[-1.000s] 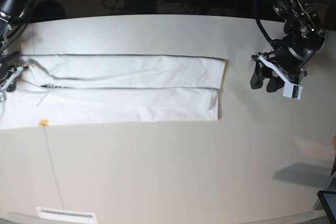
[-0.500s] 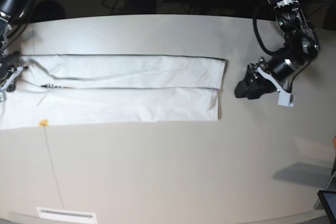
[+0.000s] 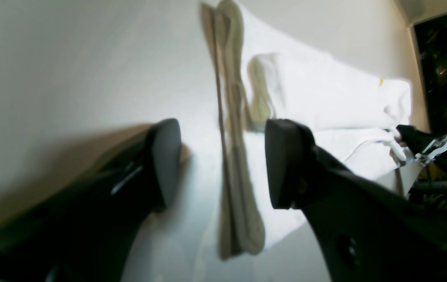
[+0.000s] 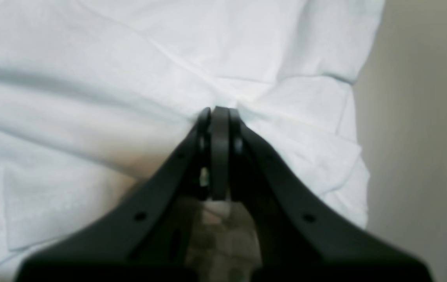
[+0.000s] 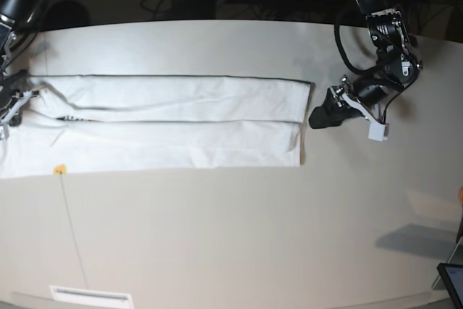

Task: Fold the T-shirt properly
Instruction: 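Move the left gripper to the strip's end and grasp it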

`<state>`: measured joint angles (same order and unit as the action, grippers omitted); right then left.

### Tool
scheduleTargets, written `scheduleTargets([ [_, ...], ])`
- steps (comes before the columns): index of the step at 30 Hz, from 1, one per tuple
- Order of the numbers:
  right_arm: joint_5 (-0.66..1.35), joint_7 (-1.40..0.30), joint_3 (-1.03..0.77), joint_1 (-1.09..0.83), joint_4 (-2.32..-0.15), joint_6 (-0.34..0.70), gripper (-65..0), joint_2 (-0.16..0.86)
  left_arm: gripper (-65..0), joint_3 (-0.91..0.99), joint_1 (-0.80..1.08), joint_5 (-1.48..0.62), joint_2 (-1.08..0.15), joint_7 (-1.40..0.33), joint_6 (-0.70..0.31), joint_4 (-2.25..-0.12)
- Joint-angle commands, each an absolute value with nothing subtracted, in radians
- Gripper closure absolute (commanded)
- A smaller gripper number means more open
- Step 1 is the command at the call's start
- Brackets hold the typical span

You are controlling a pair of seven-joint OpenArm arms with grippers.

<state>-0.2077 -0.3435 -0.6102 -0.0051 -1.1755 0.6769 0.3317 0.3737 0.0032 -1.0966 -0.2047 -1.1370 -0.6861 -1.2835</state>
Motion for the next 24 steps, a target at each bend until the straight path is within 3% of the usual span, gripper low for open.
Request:
scheduleTargets([
  [1,-0.292,-0.489,-0.605,-0.031,-1.155,0.698,-0.3,0.331,-34.9,0.374,-0.013,-1.107,-0.209,-1.127,-0.691,-1.285],
  [24,-0.292,-0.489,-0.605,-0.031,-1.153,0.698,-0.3,0.331,-34.9,0.294,-0.068,-0.909,-0.127,-1.129,-0.673,-1.279],
])
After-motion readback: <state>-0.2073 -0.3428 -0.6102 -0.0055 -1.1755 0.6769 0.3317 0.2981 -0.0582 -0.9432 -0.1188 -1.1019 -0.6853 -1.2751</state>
